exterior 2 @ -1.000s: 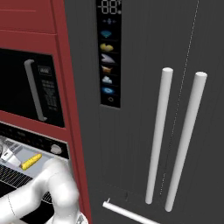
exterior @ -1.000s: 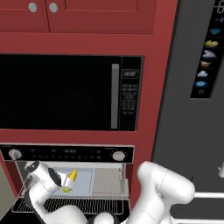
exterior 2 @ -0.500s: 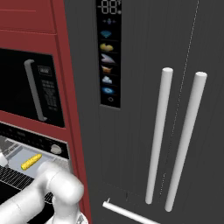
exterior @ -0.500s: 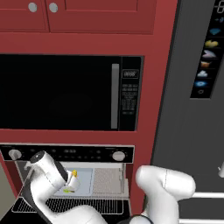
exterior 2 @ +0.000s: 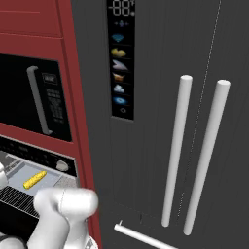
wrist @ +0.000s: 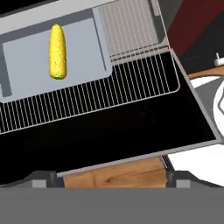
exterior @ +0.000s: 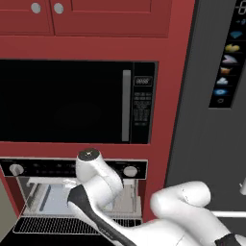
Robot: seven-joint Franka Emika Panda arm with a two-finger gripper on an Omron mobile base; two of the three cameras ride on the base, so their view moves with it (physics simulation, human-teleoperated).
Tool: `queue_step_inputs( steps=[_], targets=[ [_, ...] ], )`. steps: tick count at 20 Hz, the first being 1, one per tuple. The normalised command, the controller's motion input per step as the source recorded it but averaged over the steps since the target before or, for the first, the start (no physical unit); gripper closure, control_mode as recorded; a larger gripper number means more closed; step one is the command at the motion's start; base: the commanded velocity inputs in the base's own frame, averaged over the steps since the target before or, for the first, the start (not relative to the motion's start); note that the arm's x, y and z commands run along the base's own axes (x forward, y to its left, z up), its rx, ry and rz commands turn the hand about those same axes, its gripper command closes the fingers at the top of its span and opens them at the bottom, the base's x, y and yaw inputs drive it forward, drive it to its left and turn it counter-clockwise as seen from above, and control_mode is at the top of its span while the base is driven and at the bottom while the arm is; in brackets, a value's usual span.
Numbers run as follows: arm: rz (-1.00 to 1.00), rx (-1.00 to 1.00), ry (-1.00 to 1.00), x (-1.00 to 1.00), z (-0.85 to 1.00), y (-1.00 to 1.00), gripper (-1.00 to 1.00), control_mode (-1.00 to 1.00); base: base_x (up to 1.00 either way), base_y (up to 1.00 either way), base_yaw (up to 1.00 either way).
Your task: Place the corn on the bottom rack of the oven.
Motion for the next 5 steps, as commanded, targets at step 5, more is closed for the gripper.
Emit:
queue_step_inputs(
  steps=[5],
  targets=[
    [0.06, 0.06, -0.19, -0.53, 1.0, -0.23, -1.0, -1.0, 0.0, 0.0, 0.0]
  ],
)
